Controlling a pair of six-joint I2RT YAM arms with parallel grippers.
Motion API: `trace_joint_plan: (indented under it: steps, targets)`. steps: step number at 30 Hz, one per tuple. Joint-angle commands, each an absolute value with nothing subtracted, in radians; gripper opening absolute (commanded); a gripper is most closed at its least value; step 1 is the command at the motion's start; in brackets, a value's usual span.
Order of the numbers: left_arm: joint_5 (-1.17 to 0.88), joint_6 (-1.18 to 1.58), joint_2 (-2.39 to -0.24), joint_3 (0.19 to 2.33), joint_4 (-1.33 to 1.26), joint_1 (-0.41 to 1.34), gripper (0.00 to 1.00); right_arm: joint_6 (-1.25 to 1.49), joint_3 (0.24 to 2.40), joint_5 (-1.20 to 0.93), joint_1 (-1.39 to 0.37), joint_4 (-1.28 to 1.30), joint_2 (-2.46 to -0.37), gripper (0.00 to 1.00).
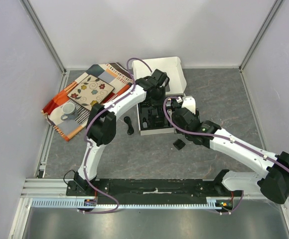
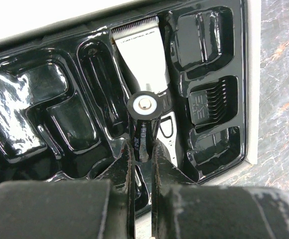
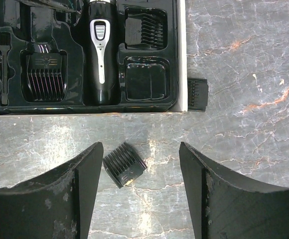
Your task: Sort the hair-cutting tools
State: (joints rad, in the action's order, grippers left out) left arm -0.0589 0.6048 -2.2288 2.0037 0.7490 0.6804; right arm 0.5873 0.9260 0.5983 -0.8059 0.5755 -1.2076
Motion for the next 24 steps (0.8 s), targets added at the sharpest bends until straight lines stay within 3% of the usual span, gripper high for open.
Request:
trace_joint_plan:
  steps: [1,24]
  targets:
    - [-0.063,0.644,-2.233,2.052,0.758,0.678,0.02,0.595,0.919,0.586,-0.808,0.529,-1.183,0.71]
    - [-0.041,0.661,-2.217,1.99,0.756,0.658,0.03,0.607,0.92,0.555,-0.808,0.518,-1.2,0.71]
